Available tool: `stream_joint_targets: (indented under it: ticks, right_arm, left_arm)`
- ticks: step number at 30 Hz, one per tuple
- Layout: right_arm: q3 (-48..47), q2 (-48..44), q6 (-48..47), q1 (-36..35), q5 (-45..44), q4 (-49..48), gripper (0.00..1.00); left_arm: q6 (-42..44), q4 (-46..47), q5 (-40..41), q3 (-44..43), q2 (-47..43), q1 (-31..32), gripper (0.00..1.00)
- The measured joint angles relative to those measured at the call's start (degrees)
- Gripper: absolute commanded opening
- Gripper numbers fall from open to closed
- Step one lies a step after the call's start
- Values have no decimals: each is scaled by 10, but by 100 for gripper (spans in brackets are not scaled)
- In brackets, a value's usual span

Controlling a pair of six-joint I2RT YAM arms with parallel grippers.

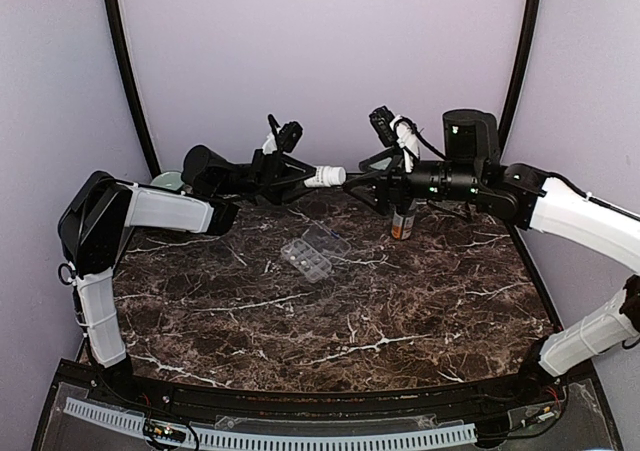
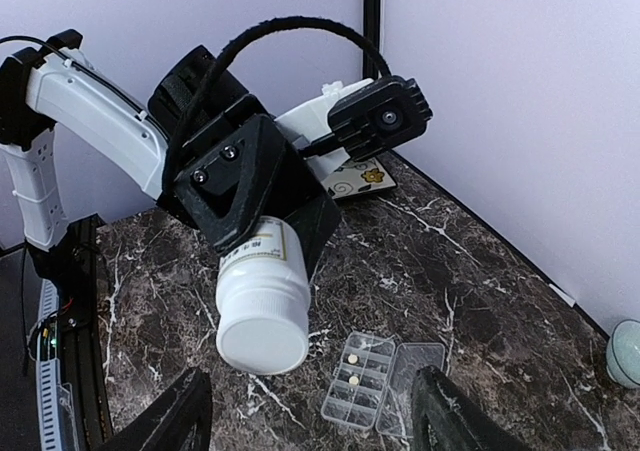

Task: Sort the pills into containers
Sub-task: Screw the lid of the pill bottle onto the pill bottle.

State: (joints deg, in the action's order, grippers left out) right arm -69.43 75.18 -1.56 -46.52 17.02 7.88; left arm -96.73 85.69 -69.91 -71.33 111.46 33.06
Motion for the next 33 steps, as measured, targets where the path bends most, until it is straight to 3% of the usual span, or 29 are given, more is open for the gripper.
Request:
stream_joint_targets:
  ticks: [10, 21, 29, 33]
  right_arm:
    - [-31, 28, -13, 0, 13, 6, 63]
    - [-50, 43, -27, 0, 25, 23, 49]
    - [-61, 50, -38, -1, 27, 27, 32]
    - [-69, 57, -42, -3, 28, 32, 31]
  left_arm:
    - [-2, 0, -9, -11, 9, 0, 0]
    - [-6, 0, -12, -29, 21, 0, 0]
    - [-10, 0, -13, -35, 32, 0, 0]
    - [-10, 0, -14, -37, 33, 0, 0]
